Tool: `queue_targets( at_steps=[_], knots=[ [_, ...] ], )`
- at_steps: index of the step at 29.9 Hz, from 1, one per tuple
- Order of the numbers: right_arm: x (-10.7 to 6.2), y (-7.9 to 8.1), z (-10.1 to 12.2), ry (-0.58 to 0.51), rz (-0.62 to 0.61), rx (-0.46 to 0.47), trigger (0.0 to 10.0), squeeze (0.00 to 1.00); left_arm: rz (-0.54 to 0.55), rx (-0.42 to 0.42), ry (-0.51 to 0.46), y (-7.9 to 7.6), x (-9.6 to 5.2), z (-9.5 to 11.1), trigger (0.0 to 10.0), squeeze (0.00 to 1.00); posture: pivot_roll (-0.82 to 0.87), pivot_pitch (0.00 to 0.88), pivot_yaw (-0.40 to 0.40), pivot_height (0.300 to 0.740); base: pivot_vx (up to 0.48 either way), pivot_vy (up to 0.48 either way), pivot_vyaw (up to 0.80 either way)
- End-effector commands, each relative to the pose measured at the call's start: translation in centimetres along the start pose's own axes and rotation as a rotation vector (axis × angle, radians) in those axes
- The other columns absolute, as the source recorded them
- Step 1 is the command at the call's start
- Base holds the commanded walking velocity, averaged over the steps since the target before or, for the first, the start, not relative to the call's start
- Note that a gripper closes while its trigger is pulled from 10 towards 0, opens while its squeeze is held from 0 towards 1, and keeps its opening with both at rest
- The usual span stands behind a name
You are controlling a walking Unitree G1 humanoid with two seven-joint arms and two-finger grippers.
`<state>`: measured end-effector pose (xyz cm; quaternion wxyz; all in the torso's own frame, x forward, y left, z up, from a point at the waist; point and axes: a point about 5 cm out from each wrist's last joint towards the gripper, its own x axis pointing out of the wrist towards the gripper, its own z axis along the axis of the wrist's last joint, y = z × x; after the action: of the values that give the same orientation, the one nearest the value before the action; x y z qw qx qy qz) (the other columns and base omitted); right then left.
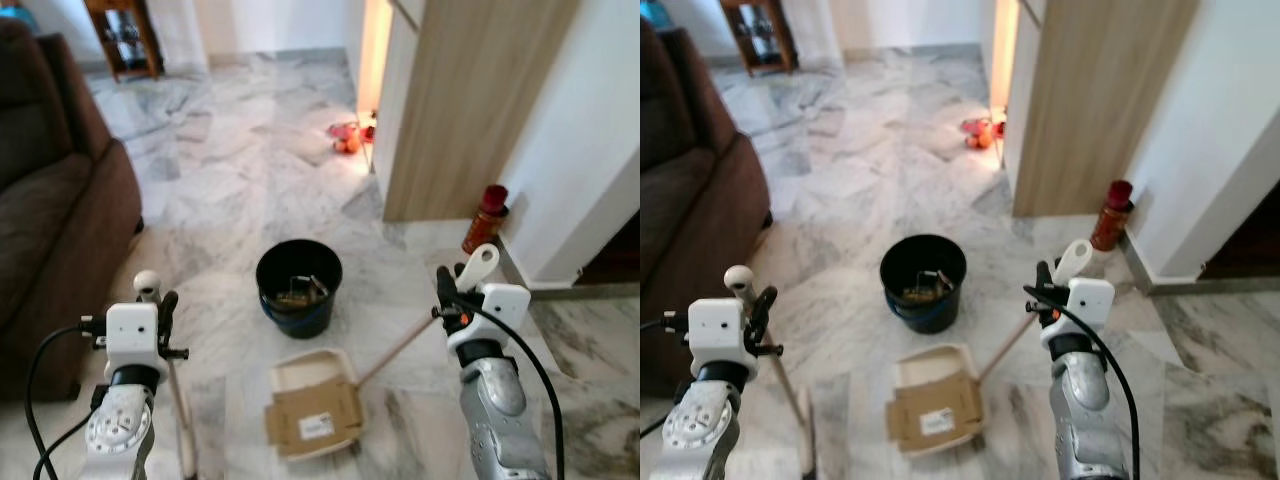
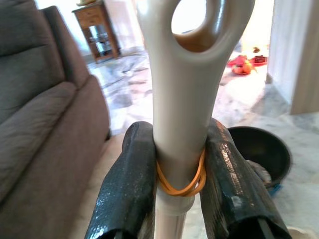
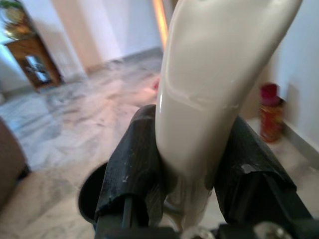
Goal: Sweep floor
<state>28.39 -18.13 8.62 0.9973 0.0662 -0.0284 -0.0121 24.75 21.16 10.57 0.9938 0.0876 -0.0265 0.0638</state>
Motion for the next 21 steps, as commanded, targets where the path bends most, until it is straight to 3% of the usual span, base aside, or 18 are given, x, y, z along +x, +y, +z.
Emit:
queue_targets(
  at_steps=[1,11,21],
  knots=[
    [0.5,0.2,1.0,-0.048,0.007,-0.012,10.0,0.00,0.020,0.011,-0.025,0.7,-0.1,0.2,10.0,0.00,0.14,0.018,0.049,0.740,0.000,0.000,0.00],
    [0.5,0.3,1.5,-0.070,0.003,-0.007,10.0,0.00,0.027,0.017,-0.029,1.0,0.0,0.3,10.0,0.00,0.14,0.025,0.051,0.740,0.000,0.000,0.00],
    [1.1,1.3,5.5,-0.203,0.056,0.007,10.0,0.00,0.015,0.029,-0.031,0.9,0.0,0.3,10.0,0.00,0.14,0.039,0.057,0.740,0.000,0.000,0.00]
  ],
)
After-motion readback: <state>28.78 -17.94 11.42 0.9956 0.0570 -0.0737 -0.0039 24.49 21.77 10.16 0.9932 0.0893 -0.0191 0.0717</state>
